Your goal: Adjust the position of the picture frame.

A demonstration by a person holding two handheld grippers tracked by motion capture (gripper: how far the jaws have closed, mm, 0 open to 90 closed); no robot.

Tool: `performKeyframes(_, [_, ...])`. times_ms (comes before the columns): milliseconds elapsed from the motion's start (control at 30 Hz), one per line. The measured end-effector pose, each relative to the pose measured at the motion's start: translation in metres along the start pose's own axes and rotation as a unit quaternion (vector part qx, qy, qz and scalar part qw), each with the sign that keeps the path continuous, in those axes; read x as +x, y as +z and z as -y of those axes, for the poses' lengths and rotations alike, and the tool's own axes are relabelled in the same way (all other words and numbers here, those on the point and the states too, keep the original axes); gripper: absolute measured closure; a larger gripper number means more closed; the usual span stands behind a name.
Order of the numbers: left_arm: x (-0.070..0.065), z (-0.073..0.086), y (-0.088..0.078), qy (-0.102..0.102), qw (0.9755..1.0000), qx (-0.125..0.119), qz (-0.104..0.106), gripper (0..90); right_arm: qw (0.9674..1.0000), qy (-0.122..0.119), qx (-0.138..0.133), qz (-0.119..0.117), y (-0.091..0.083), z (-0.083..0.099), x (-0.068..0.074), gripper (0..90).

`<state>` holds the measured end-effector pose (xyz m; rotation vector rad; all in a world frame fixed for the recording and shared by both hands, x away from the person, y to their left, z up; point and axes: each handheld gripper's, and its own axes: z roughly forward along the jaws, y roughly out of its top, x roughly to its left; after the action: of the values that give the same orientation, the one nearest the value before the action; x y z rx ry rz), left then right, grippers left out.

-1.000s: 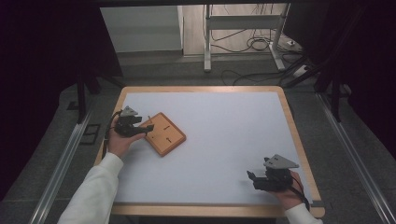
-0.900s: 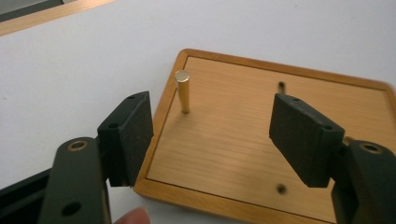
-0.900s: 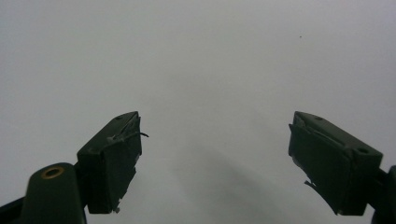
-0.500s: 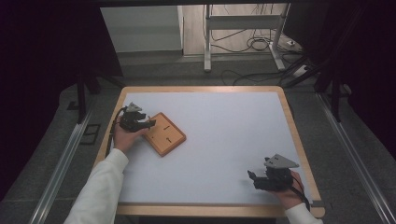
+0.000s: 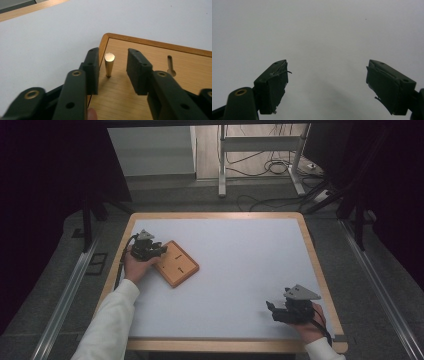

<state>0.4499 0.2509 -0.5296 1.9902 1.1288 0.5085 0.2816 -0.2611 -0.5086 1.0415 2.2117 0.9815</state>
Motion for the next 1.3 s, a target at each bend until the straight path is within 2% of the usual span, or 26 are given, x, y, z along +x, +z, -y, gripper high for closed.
performKeyframes(33, [0.0,0.0,0.0,-0.002,1.0,0.005,0.0,65.9,1.0,0.0,0.0,0.0,0.0,0.0,0.0,18.0])
performKeyframes(67, [0.0,0.0,0.001,-0.008,1.0,0.005,0.002,72.0,1.0,-0.001,0.001,-0.001,0.0,0.0,0.0,18.0])
performKeyframes(100, [0.0,0.001,0.001,-0.019,0.9998,0.004,0.004,72.0,1.0,-0.001,0.001,-0.001,0.0,0.0,0.0,18.0])
performKeyframes(133, [0.0,0.001,0.001,-0.024,0.9997,0.002,0.004,76.2,1.0,0.001,0.004,0.001,0.001,0.001,0.0,18.1])
performKeyframes(233, [0.001,0.001,0.002,-0.031,0.9995,0.002,-0.006,81.6,1.0,0.003,0.006,0.001,0.002,0.001,0.0,18.4])
performKeyframes(267, [0.003,0.001,0.002,-0.038,0.9993,0.0,-0.003,83.3,1.0,0.003,0.007,0.001,0.002,0.001,0.0,18.4])
performKeyframes(567, [0.003,0.003,0.0,-0.057,0.9983,-0.013,0.002,84.0,1.0,0.002,0.008,0.001,0.002,0.001,0.002,18.5])
performKeyframes(767, [-0.002,-0.004,-0.007,-0.046,0.9989,-0.007,0.0,83.7,1.0,0.001,0.007,0.002,0.002,0.001,0.002,18.5])
performKeyframes(833, [-0.005,-0.006,-0.009,-0.05,0.9987,-0.008,0.009,83.2,1.0,0.002,0.007,0.002,0.001,0.001,0.002,18.8])
performKeyframes(1067, [-0.013,-0.011,-0.013,-0.049,0.9986,-0.001,0.019,83.5,1.0,0.003,0.006,0.004,0.001,0.001,0.001,19.0])
performKeyframes(1300, [-0.026,-0.016,-0.022,-0.036,0.9991,0.001,0.024,83.7,1.0,0.001,0.008,0.002,0.001,0.001,0.002,19.4])
